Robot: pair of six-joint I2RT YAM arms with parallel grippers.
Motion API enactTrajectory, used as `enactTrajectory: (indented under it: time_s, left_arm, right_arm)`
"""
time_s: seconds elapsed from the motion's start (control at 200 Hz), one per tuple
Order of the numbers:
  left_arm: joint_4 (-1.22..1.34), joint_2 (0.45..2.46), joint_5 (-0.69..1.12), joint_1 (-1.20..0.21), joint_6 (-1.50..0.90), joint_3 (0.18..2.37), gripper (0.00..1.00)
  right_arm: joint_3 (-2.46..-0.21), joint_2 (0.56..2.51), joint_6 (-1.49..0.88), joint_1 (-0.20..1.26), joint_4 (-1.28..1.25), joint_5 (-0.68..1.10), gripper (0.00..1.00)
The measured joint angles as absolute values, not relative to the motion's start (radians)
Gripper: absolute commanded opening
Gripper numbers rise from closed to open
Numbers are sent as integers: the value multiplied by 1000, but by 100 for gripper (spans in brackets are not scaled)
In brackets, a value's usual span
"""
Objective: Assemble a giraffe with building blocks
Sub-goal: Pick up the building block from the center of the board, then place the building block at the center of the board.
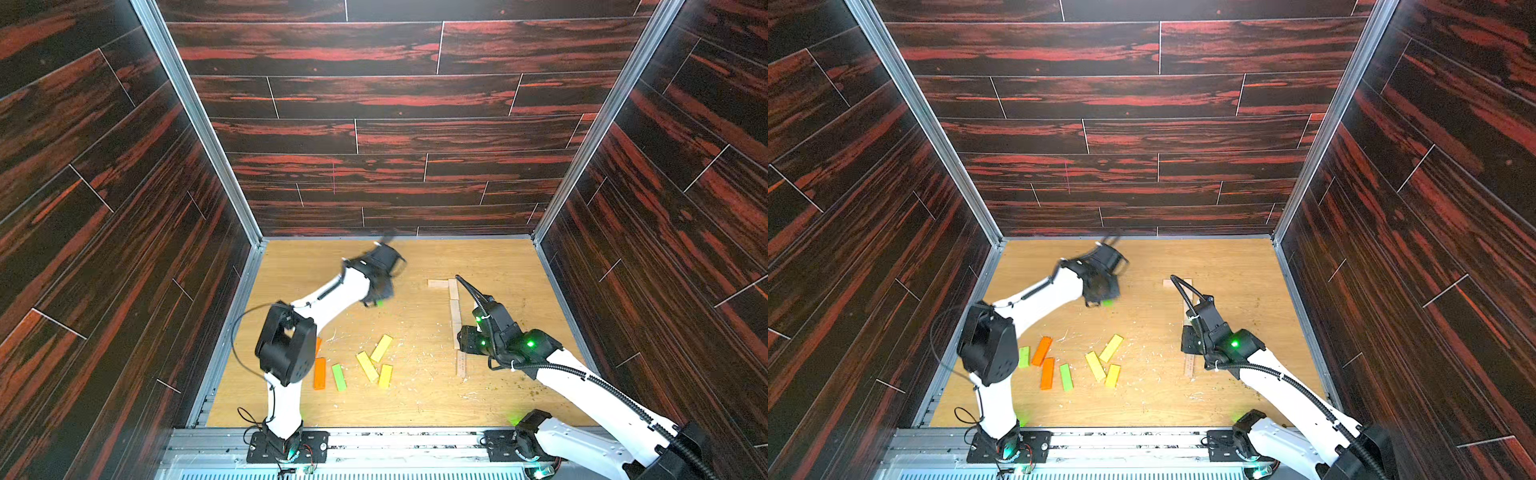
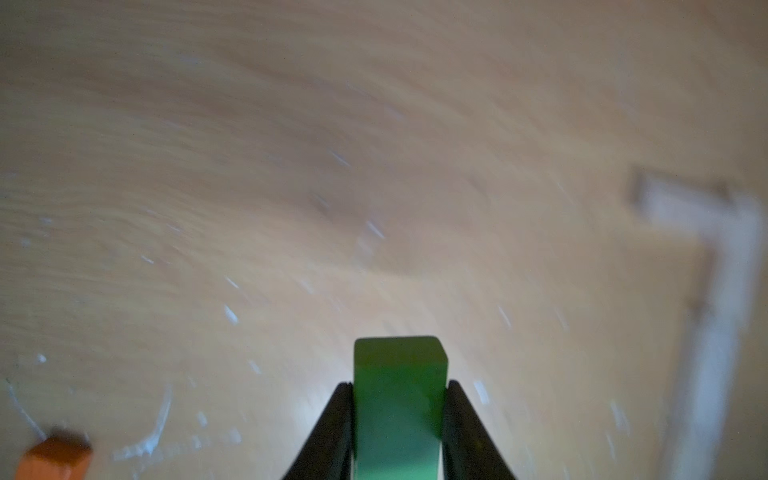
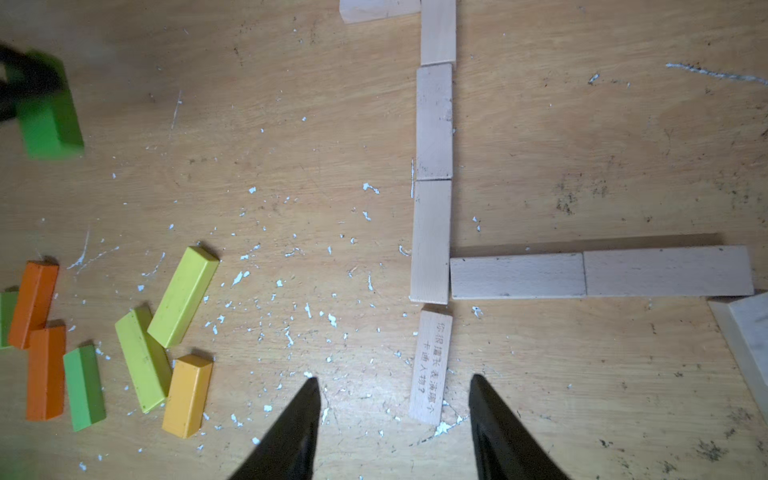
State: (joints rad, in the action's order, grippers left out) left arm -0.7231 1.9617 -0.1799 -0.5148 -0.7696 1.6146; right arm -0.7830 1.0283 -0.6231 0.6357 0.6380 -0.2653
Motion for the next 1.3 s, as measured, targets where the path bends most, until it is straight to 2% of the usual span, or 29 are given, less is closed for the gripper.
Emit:
enactTrajectory:
  time_s: [0.311, 0.651, 0.852, 1.097, 1.298]
  left_arm:
    - [-529, 2095, -110, -317, -1153, 1540, 8]
    - [-530, 2181, -120, -299, -1467, 1621, 9]
    - [-553, 2211, -132, -303, -1581, 1671, 24]
    - [-571, 2227, -133, -304, -1658, 1703, 55]
    - [-552, 2222, -133, -308, -1674, 1705, 74]
  right_arm:
    - [-769, 1028, -615, 606, 623, -216, 58]
    - [-750, 1038, -611, 565, 588, -147, 58]
    - [-747, 1039, -609, 550, 569, -121, 58]
    - [-747, 1040, -608, 538, 559, -99, 58]
    - [-747, 1040, -604, 536, 560, -89, 58]
